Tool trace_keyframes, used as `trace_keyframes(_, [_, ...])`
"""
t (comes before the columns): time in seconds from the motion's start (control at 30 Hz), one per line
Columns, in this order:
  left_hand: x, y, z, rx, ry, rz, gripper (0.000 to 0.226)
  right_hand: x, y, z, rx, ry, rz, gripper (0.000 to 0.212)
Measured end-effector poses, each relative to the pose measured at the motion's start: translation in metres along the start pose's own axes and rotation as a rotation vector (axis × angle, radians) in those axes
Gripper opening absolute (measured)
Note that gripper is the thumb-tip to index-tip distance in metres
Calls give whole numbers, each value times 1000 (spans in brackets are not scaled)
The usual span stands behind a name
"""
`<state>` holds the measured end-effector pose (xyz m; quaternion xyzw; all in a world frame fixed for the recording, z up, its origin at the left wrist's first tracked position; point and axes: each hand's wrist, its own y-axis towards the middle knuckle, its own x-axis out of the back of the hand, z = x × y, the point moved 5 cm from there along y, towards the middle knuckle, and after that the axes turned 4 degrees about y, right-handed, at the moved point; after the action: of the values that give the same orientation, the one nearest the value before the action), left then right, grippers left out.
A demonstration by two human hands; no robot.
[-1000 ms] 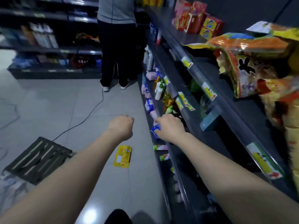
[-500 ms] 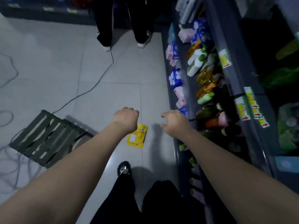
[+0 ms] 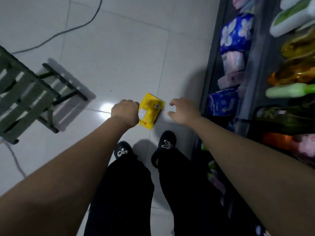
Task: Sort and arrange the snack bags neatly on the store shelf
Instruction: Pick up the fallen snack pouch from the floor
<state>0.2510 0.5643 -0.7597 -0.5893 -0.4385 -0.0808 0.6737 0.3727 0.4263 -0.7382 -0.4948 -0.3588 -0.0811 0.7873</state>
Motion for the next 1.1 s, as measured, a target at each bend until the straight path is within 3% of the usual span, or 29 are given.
trace_keyframes(0.4, [-209,151,11,129,-97,175,36,-173,170,-69,-102,92,75,30])
trace_keyframes(0.57, [-258,201,20,243,-260,168,46,-209,229,-86,-108,87,17,44])
trace_keyframes(0.73, [-290,234,21,351,-357,165,49,-222,276,-92,-69,89,-34,49])
trace_keyframes(0.83, [-298,246,21,410,-435,96,37,-227,287,-91,-90,86,-44,47])
trace_keyframes(0.97, [-294,247,25,447,-661,72,22,-220,284,-90,-106,58,-73,21])
trace_keyframes(1.1, [-255,227,39,567,-1042,-38,33,-194,252,-84,-166,178,-114,9])
